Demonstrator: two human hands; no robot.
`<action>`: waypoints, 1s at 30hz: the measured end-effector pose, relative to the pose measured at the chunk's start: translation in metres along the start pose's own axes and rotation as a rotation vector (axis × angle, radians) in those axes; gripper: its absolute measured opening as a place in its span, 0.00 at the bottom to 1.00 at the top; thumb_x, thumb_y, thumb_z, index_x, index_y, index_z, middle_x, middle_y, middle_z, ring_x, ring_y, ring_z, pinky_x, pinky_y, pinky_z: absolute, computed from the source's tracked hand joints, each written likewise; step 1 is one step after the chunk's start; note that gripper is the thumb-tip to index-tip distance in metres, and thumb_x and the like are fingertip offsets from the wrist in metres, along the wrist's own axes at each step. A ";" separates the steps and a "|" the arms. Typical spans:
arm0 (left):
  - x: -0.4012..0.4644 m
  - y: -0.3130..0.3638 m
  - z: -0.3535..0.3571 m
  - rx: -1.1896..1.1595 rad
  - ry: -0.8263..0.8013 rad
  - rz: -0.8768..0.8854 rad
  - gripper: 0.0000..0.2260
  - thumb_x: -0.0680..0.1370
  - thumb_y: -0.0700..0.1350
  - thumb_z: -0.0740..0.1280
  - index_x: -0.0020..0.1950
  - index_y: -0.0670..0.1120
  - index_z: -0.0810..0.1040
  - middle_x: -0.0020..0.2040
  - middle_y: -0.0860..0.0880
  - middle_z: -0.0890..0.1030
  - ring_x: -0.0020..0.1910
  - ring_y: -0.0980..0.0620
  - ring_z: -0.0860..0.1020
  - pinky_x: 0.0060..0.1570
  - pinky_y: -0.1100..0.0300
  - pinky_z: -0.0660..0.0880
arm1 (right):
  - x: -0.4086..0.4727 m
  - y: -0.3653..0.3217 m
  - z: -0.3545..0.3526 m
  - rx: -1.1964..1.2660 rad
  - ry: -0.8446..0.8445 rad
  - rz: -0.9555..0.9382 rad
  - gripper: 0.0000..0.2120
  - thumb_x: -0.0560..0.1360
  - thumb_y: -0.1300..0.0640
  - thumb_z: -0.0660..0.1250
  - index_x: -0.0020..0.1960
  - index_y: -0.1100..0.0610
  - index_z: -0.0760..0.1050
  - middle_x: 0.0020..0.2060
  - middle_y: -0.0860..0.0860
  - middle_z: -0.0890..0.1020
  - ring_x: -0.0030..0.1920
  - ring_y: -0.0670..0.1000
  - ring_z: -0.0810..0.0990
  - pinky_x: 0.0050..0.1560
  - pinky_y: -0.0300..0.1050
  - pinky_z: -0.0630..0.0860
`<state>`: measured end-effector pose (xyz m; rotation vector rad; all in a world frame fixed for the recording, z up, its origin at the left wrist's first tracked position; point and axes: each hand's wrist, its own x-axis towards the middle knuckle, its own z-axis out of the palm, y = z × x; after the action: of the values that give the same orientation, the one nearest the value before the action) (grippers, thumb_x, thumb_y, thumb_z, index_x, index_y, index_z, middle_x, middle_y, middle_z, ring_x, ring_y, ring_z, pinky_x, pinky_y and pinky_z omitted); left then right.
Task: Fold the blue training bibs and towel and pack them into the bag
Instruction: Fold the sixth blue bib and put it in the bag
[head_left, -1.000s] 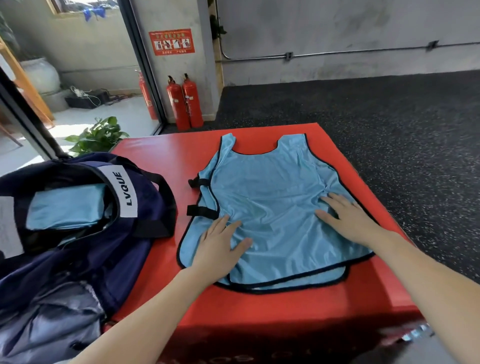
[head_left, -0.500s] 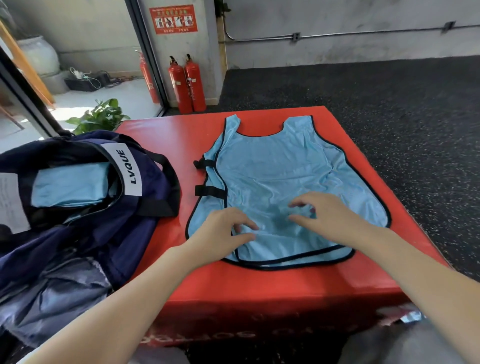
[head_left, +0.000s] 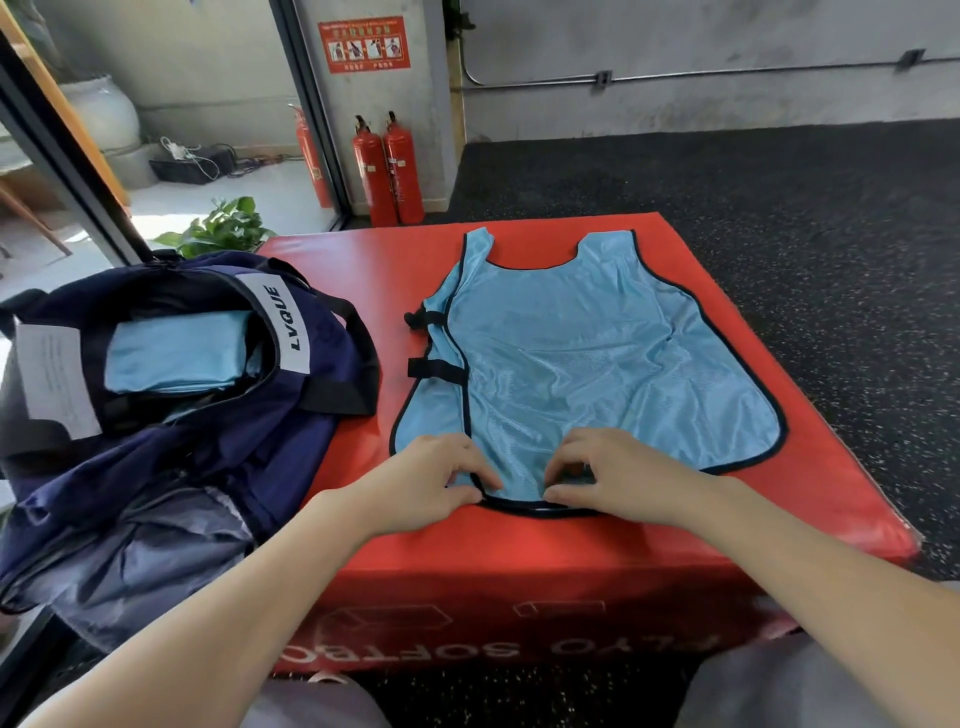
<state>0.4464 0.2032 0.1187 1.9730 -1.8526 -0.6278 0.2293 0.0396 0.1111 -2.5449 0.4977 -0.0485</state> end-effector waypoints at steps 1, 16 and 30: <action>0.000 0.001 0.000 -0.002 0.000 -0.008 0.10 0.77 0.46 0.73 0.53 0.61 0.84 0.51 0.60 0.78 0.46 0.58 0.75 0.49 0.66 0.72 | 0.001 0.000 0.001 -0.002 -0.002 0.002 0.10 0.74 0.41 0.72 0.51 0.44 0.83 0.47 0.40 0.77 0.49 0.39 0.76 0.55 0.40 0.74; 0.005 0.005 -0.010 -0.257 0.293 -0.143 0.07 0.79 0.40 0.68 0.49 0.53 0.81 0.38 0.54 0.82 0.38 0.58 0.80 0.43 0.61 0.79 | 0.011 -0.015 0.006 -0.036 0.228 -0.005 0.09 0.76 0.41 0.69 0.50 0.44 0.82 0.43 0.41 0.80 0.44 0.42 0.78 0.48 0.49 0.78; 0.004 -0.027 -0.051 -0.114 0.667 -0.105 0.09 0.73 0.36 0.75 0.47 0.49 0.87 0.48 0.59 0.85 0.49 0.61 0.83 0.58 0.62 0.77 | -0.001 0.003 -0.021 -0.080 0.279 0.062 0.07 0.76 0.49 0.72 0.55 0.44 0.83 0.47 0.41 0.83 0.47 0.44 0.80 0.52 0.48 0.78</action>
<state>0.4970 0.1991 0.1463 1.8975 -1.2833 -0.0680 0.2251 0.0274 0.1274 -2.6116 0.6975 -0.3719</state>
